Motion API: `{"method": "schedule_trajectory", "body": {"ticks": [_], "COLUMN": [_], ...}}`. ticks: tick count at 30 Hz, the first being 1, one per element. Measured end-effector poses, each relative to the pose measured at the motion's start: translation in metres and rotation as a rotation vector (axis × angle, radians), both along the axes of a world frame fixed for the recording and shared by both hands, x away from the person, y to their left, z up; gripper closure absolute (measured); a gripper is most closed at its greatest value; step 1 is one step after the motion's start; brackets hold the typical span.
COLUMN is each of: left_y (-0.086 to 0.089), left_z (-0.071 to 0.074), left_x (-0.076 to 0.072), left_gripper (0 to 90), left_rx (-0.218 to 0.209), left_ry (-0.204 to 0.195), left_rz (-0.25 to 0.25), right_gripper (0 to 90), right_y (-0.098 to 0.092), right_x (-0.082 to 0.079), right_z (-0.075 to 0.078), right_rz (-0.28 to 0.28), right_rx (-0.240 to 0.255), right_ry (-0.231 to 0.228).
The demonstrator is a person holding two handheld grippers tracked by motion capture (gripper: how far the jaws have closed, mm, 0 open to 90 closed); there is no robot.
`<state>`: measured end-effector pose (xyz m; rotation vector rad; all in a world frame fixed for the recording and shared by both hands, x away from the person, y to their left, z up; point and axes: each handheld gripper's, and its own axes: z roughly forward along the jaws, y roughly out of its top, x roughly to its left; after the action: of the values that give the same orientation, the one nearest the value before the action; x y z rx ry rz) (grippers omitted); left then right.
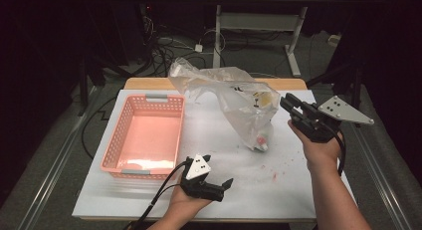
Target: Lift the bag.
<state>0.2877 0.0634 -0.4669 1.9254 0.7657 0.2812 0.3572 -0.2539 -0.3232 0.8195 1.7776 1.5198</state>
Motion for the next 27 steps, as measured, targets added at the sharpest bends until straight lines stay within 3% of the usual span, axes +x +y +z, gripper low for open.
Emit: {"method": "schedule_trajectory", "body": {"ticks": [6, 11, 19, 27], "left_y": [0.002, 0.005, 0.006, 0.006], "left_z": [-0.001, -0.001, -0.002, -0.005], "left_x": [0.000, 0.000, 0.001, 0.002], "left_gripper": [0.0, 0.0, 0.0, 0.0], "left_rx": [-0.002, -0.005, -0.006, -0.005], "left_ry": [-0.005, -0.010, -0.009, 0.007], "left_rz": [0.009, 0.019, 0.019, 0.020], "right_gripper": [66.0, 47.5, 16.0, 1.5], "right_y": [-0.002, -0.001, -0.003, -0.007], "right_x": [-0.004, -0.006, -0.013, -0.023], "right_z": [-0.011, -0.027, -0.063, -0.102], "right_rz": [0.019, 0.052, 0.056, 0.036], "right_rx": [-0.001, -0.007, -0.028, -0.096], "right_ry": [0.034, 0.073, 0.135, 0.193]}}
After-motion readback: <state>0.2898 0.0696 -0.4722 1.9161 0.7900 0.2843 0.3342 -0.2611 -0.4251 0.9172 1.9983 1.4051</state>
